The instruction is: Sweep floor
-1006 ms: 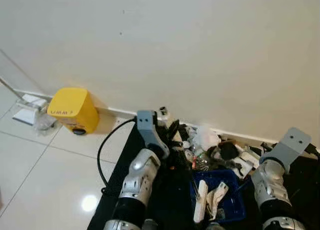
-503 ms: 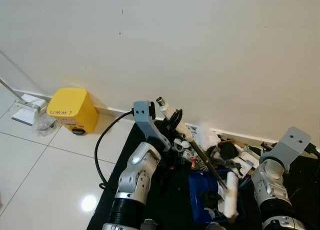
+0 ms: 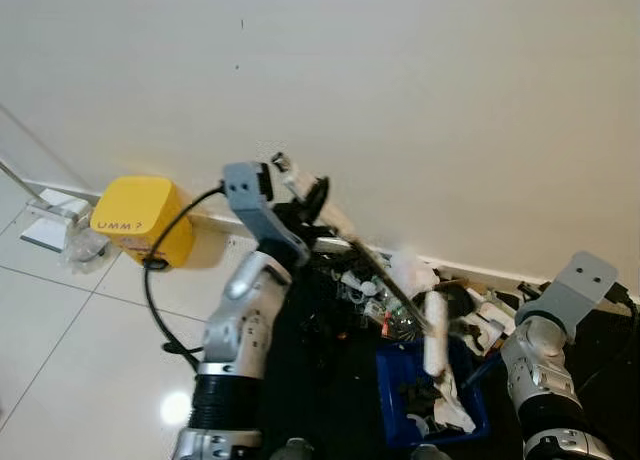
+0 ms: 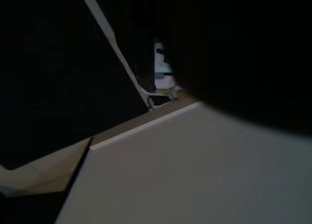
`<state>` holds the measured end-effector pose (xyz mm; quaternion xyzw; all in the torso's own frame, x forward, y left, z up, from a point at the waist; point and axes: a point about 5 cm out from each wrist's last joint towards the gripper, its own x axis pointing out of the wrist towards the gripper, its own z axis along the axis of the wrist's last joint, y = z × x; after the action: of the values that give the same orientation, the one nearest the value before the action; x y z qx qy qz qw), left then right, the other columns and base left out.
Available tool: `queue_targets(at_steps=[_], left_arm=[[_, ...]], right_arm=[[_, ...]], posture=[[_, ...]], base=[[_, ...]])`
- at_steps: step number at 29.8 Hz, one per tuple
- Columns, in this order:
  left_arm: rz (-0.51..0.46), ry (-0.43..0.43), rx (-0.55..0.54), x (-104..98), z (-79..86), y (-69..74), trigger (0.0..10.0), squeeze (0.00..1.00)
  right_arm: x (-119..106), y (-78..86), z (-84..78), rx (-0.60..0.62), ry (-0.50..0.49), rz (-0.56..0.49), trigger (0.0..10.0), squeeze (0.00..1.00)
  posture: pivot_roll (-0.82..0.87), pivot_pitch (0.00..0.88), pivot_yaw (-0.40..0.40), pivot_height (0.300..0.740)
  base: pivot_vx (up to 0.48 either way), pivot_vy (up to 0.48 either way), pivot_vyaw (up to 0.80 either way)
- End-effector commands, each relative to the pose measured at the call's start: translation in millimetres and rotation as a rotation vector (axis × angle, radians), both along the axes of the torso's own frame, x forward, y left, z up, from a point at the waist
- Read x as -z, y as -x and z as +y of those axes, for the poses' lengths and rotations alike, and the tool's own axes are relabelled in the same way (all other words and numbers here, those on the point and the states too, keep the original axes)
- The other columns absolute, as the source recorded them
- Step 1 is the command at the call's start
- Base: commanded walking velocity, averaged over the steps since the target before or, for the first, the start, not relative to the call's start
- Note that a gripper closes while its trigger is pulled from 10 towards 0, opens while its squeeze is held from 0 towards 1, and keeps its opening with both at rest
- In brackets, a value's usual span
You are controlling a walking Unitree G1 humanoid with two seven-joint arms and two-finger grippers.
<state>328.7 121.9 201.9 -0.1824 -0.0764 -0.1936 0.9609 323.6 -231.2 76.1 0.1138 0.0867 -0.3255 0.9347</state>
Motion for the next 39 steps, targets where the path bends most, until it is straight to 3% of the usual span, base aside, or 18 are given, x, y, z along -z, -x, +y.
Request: queue_targets(at_steps=[1, 2, 3, 4, 6, 10, 19, 23, 32, 33, 34, 35, 36, 39], left_arm=[[0.034, -0.128, -0.124, -6, 28.6, 2.4, 10.0, 0.0], [0.034, -0.128, -0.124, -6, 28.6, 2.4, 10.0, 0.0], [0.075, -0.198, -0.204, -7, 48.9, 6.1, 10.0, 0.0], [0.084, -0.218, -0.231, -7, 55.2, 7.7, 10.0, 0.0], [0.114, -0.241, -0.249, -6, 60.9, 10.2, 10.0, 0.0], [0.199, -0.394, -0.31, 0, 79.1, 18.0, 10.0, 0.0], [0.216, -0.407, -0.312, 7, 74.3, 23.4, 10.0, 0.0], [0.228, -0.421, -0.294, 12, 65.2, 23.9, 10.0, 0.0], [0.245, -0.431, -0.286, 16, 62.6, 24.2, 10.0, 0.0], [0.247, -0.432, -0.287, 16, 63.1, 23.9, 10.0, 0.0], [0.249, -0.432, -0.288, 16, 63.5, 23.6, 10.0, 0.0], [0.25, -0.433, -0.289, 16, 63.8, 23.4, 10.0, 0.0], [0.251, -0.433, -0.289, 17, 63.8, 23.0, 10.0, 0.0], [0.254, -0.434, -0.288, 18, 63.2, 22.8, 10.0, 0.0]], right_arm=[[23, 7.0, 20.4, -0.135, -0.093, 0.08, 10.0, 0.0], [23, 7.0, 20.4, -0.135, -0.093, 0.08, 10.0, 0.0], [20, 6.6, 19.7, -0.176, -0.078, 0.065, 10.0, 0.0], [19, 6.7, 19.0, -0.183, -0.072, 0.06, 10.0, 0.0], [19, 7.2, 18.5, -0.193, -0.063, 0.06, 10.0, 0.0], [21, 9.1, 19.7, -0.267, -0.022, 0.073, 10.0, 0.0], [23, 10.6, 15.2, -0.259, -0.041, 0.083, 10.0, 0.0], [23, 12.6, 2.3, -0.14, -0.039, 0.11, 10.0, 0.0], [25, 24.2, -26.0, -0.058, 0.042, 0.155, 10.0, 0.0], [26, 26.1, -29.0, -0.038, 0.047, 0.162, 10.0, 0.11], [26, 27.4, -31.0, -0.02, 0.049, 0.164, 10.0, 0.65], [26, 28.2, -32.1, -0.009, 0.051, 0.166, 10.0, 0.65], [26, 27.9, -32.2, -0.008, 0.045, 0.161, 10.0, 1.0], [24, 26.1, -31.0, -0.019, 0.043, 0.15, 10.0, 1.0]], posture=[[0.02, 0.216, 0.079, 0.74], [0.02, 0.216, 0.079, 0.74], [0.03, 0.212, 0.082, 0.74], [0.03, 0.212, 0.082, 0.74], [0.03, 0.207, 0.084, 0.74], [0.04, 0.198, 0.081, 0.74], [0.05, 0.194, 0.08, 0.74], [0.04, 0.187, 0.078, 0.74], [0.04, 0.194, 0.083, 0.74], [0.04, 0.195, 0.085, 0.74], [0.04, 0.195, 0.085, 0.74], [0.04, 0.195, 0.085, 0.74], [0.04, 0.195, 0.086, 0.74], [0.04, 0.196, 0.086, 0.74]], base=[[0.0, 0.0, 0.0], [0.0, 0.0, 0.0], [0.0, 0.0, 0.0], [0.0, 0.0, 0.0], [0.0, 0.0, 0.0], [0.0, 0.0, 0.0], [0.0, 0.0, 0.0], [0.0, 0.0, 0.0], [0.0, 0.0, 0.0], [0.0, 0.0, 0.0], [0.0, 0.0, 0.0], [0.0, 0.0, 0.0], [0.0, 0.0, 0.0], [0.0, 0.0, 0.0]])
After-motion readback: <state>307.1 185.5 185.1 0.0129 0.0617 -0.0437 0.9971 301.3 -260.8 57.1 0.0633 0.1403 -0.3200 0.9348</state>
